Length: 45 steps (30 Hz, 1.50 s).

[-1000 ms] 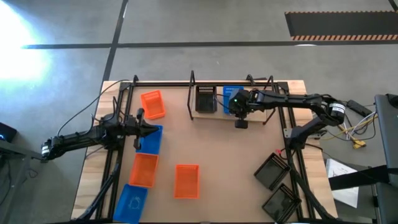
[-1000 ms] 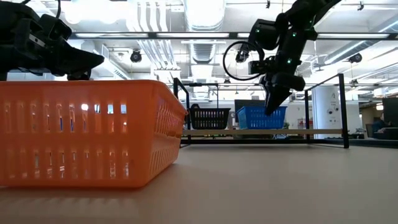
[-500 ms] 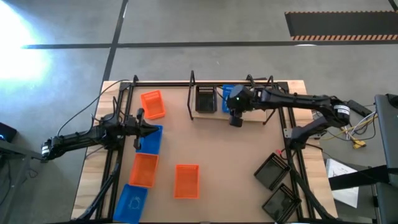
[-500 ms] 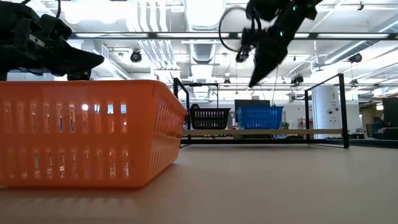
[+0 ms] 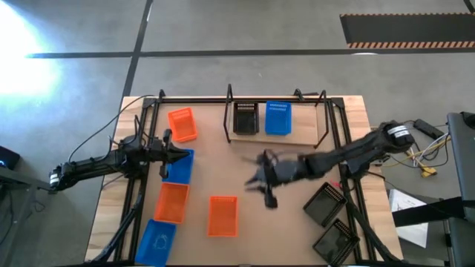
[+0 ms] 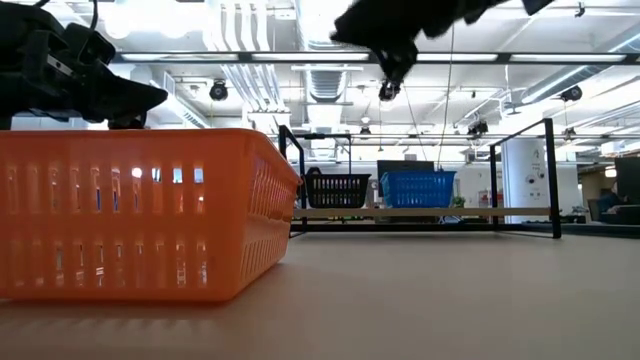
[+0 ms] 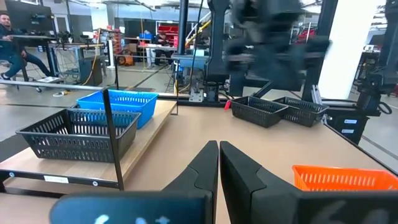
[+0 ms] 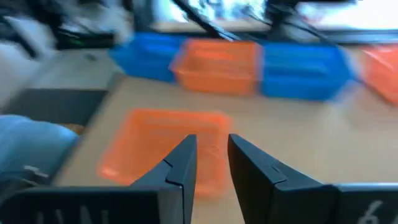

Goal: Stack baskets on shelf by color
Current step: Put the bottom right orange basket on the shelf

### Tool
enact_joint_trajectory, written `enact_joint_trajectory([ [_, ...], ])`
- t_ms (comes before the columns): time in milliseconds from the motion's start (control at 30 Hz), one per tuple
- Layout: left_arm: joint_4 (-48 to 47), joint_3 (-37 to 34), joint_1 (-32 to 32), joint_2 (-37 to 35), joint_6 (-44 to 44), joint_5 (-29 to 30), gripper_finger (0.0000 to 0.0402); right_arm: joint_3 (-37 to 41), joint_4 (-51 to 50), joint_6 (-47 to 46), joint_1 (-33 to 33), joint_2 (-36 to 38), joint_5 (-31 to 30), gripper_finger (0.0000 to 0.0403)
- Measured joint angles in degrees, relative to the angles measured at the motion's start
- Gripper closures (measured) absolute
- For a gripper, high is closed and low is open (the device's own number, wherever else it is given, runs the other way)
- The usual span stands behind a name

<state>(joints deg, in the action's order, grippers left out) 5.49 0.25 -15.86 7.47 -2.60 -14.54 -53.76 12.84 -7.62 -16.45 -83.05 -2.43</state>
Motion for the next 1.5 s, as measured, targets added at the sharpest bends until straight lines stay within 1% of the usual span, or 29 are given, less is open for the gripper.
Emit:
enact_joint_trajectory([
  [67, 0.0, 0.0, 0.0, 0.0, 0.0, 0.0, 0.0402, -1.1, 4.6, 0.0, -3.1, -3.6, -0.2, 0.0321],
  [133, 0.0, 0.0, 0.0, 0.0, 0.0, 0.0, 0.0402, -3.9, 5.9, -0.5, -5.6, -7.5, -1.2, 0.0316],
  [200, 0.0, 0.0, 0.0, 0.0, 0.0, 0.0, 0.0402, -8.3, 4.9, -1.5, -7.7, -11.6, -4.2, 0.0309],
  [267, 0.0, 0.0, 0.0, 0.0, 0.0, 0.0, 0.0402, -13.6, 1.4, -1.8, -9.6, -15.7, -6.4, 0.0297],
  [333, 0.0, 0.0, 0.0, 0.0, 0.0, 0.0, 0.0402, -19.6, -4.1, -1.8, -10.9, -19.7, -6.8, 0.0282],
  [533, 0.0, 0.0, 0.0, 0.0, 0.0, 0.0, 0.0402, -40.1, -27.7, -5.6, -12.8, -31.1, -8.6, 0.0236],
  [667, 0.0, 0.0, 0.0, 0.0, 0.0, 0.0, 0.0402, -53.4, -40.1, -9.0, -12.8, -39.3, -8.7, 0.0219],
  [833, 0.0, 0.0, 0.0, 0.0, 0.0, 0.0, 0.0402, -68.7, -53.3, -11.0, -12.8, -49.2, -8.6, 0.0226],
  [1000, 0.0, 0.0, 0.0, 0.0, 0.0, 0.0, 0.0402, -80.5, -63.0, -12.5, -12.8, -56.6, -9.0, 0.0255],
  [1033, 0.0, 0.0, 0.0, 0.0, 0.0, 0.0, 0.0402, -81.4, -63.5, -12.7, -12.7, -57.5, -9.3, 0.0263],
  [1133, 0.0, 0.0, 0.0, 0.0, 0.0, 0.0, 0.0402, -80.3, -63.5, -14.1, -12.6, -57.5, -10.4, 0.0295],
  [1200, 0.0, 0.0, 0.0, 0.0, 0.0, 0.0, 0.0402, -80.2, -64.5, -15.4, -12.4, -57.5, -12.2, 0.0323],
  [1333, 0.0, 0.0, 0.0, 0.1, 0.0, 0.0, 0.0402, -80.2, -68.0, -14.9, -12.6, -55.8, -15.7, 0.0383],
  [1400, 0.0, 0.0, 0.0, 0.0, 0.0, 0.0, 0.0402, -80.2, -71.8, -15.0, -13.1, -54.6, -17.9, 0.0389],
  [1500, 0.0, 0.0, 0.0, 0.0, 0.0, 0.0, 0.0402, -79.9, -81.7, -15.5, -14.3, -53.3, -24.8, 0.0393],
])
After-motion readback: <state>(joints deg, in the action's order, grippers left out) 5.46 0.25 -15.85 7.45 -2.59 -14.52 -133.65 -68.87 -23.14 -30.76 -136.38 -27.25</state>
